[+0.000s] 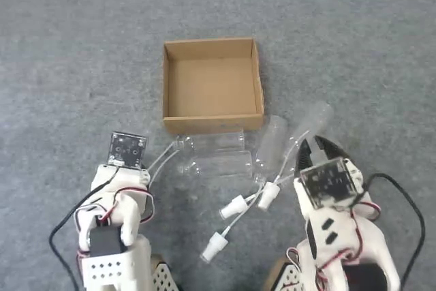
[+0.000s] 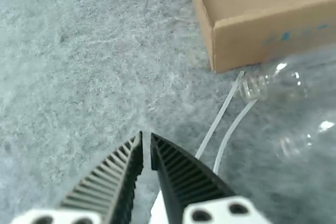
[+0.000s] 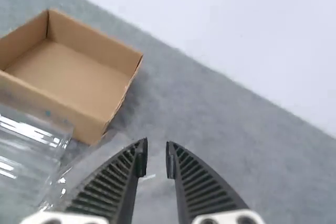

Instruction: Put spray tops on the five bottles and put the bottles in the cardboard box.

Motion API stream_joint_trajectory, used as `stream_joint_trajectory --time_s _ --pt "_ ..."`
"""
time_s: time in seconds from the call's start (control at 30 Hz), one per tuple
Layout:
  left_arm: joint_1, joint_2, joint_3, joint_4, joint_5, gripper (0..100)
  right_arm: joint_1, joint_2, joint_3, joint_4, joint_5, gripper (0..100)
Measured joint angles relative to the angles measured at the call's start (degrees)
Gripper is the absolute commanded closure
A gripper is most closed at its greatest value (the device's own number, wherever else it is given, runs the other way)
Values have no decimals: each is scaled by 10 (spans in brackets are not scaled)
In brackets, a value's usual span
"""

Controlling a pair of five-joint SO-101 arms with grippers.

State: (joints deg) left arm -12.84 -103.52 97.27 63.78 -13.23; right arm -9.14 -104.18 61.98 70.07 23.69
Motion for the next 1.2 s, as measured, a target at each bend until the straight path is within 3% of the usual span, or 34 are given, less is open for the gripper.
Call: stream_joint_trajectory --time_s 0.27,0.53,0.7,0.87,1.2 --pt "0 0 0 0 -21 961 -3 55 -92 0 5 972" --pt "-19 0 0 0 -23 823 -3 229 -222 52 7 970" --pt "-40 0 0 -8 8 781 -33 284 -286 108 7 883" --pt "-38 0 0 -14 31 780 -62 334 -353 183 7 883" --pt "-61 0 0 -14 35 779 -80 481 -463 270 7 780"
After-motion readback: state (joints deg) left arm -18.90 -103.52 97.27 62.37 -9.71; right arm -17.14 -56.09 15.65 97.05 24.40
